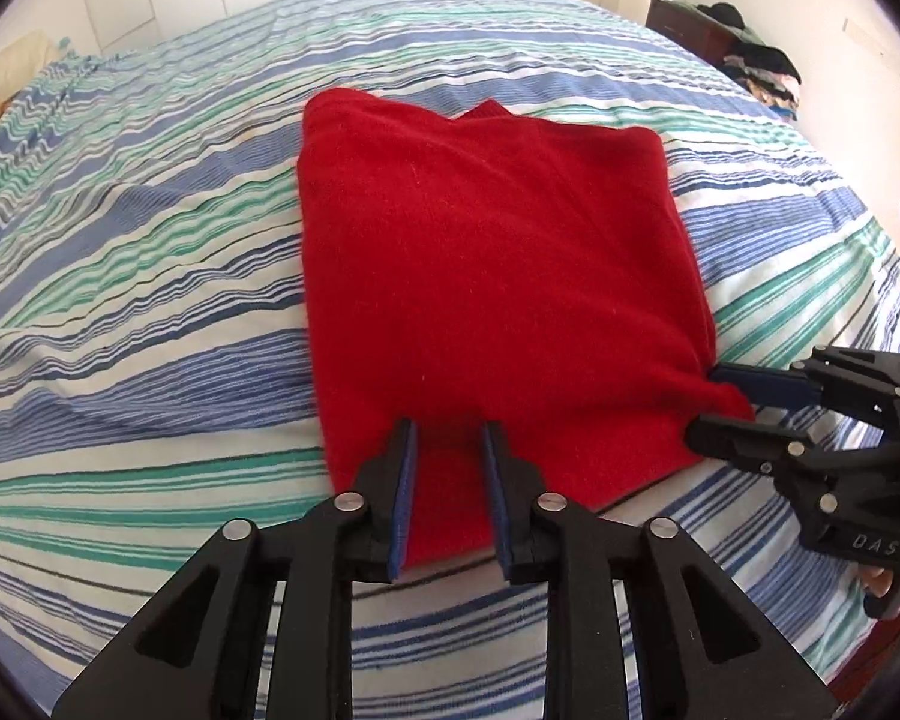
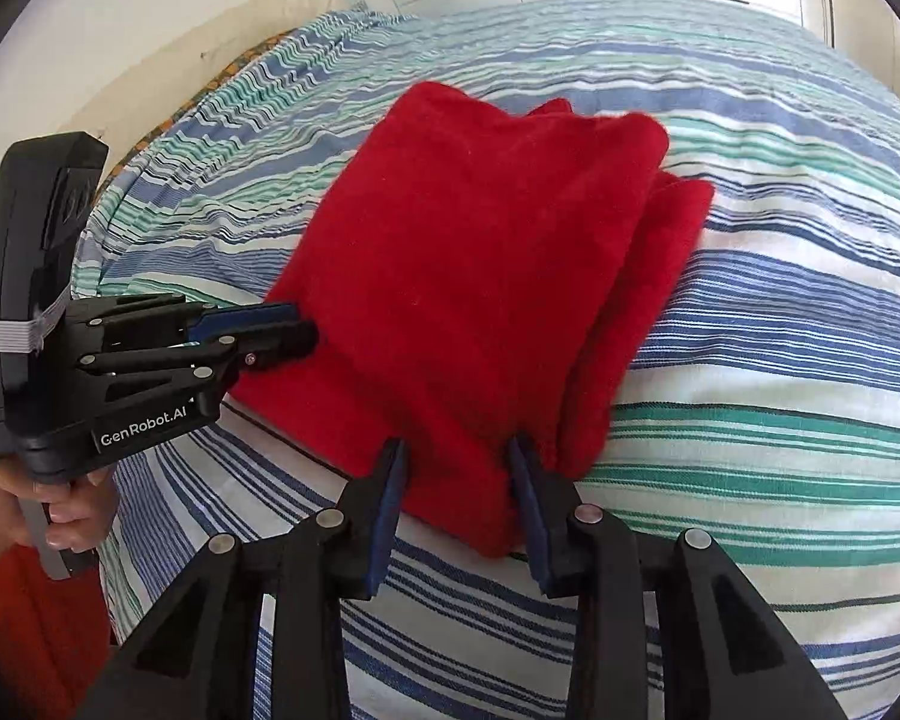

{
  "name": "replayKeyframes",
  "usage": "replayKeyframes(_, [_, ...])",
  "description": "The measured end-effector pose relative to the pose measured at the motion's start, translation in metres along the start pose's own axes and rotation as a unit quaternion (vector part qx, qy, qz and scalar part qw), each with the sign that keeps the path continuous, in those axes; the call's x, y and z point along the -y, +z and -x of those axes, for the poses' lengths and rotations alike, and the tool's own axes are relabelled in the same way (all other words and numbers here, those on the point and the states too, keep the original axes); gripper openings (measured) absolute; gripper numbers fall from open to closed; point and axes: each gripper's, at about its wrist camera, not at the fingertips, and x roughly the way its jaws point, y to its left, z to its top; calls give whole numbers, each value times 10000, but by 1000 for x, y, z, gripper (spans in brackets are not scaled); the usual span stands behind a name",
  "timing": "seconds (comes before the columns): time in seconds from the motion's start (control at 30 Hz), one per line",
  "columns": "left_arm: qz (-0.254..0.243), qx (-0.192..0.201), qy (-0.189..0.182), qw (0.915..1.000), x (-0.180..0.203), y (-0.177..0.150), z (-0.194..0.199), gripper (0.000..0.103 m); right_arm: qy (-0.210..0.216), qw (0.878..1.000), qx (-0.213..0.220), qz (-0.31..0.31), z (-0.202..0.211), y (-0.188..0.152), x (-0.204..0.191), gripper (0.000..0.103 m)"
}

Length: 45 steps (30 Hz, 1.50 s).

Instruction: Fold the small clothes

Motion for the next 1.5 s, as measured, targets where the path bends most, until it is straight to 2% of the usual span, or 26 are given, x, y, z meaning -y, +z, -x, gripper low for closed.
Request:
replayKeyframes(0.03, [32, 49, 16, 10000, -4, -6, 9, 59, -109, 9999, -3, -126, 8, -1, -2, 40])
replayKeyframes(0.07, [71, 139, 114, 9998, -9, -16, 20, 86, -240, 9992, 35, -316, 18, -3, -3, 59])
replayKeyframes(0.1, [110, 275, 237, 9993, -16, -28, 31, 92, -292, 9982, 174, -496, 29, -9, -2, 77])
replayKeyframes(0.13, [147, 391, 303, 9987, -24, -43, 40, 94, -294, 9969, 361, -631, 43, -18, 1, 79])
replayKeyframes(0.2, [309, 304, 408, 9982, -42, -69, 45, 94, -472, 9947, 497, -762, 59, -41, 0, 80])
replayKeyframes(0.3, [726, -147, 641, 9952, -67, -107, 28, 95, -772, 9926, 63, -933, 48, -79, 7, 80])
replayKeyframes(0.33, [840, -269, 620, 9942, -72, -120, 18, 101, -823, 9928, 190, -845, 47, -92, 8, 81])
replayKeyframes(0.37, [947, -108, 523, 9941, -76, -131, 15, 102, -925, 9925, 555, -573, 49, -102, 1, 81])
replayKeyframes(0.4, [974, 175, 465, 9940, -77, -138, 16, 102, -1055, 9916, 658, -361, 46, -107, -5, 81])
replayKeyframes(0.43, [914, 286, 490, 9942, -76, -142, 16, 102, -1175, 9906, 648, -254, 43, -106, -7, 82])
replayKeyframes(0.5, [843, 274, 578, 9944, -73, -140, 14, 102, -1212, 9911, 521, -188, 37, -100, -9, 90])
replayKeyframes(0.8, [825, 209, 678, 9941, -73, -138, 11, 102, -1610, 9845, 698, -5, 33, -110, -19, 91])
replayKeyframes(1.13, [922, 127, 877, 9918, -69, -139, 13, 102, -1483, 9864, 711, 3, 33, -111, -16, 93])
replayKeyframes(1.5, [954, 78, 917, 9912, -68, -139, 13, 102, -1486, 9863, 712, 3, 32, -111, -16, 93])
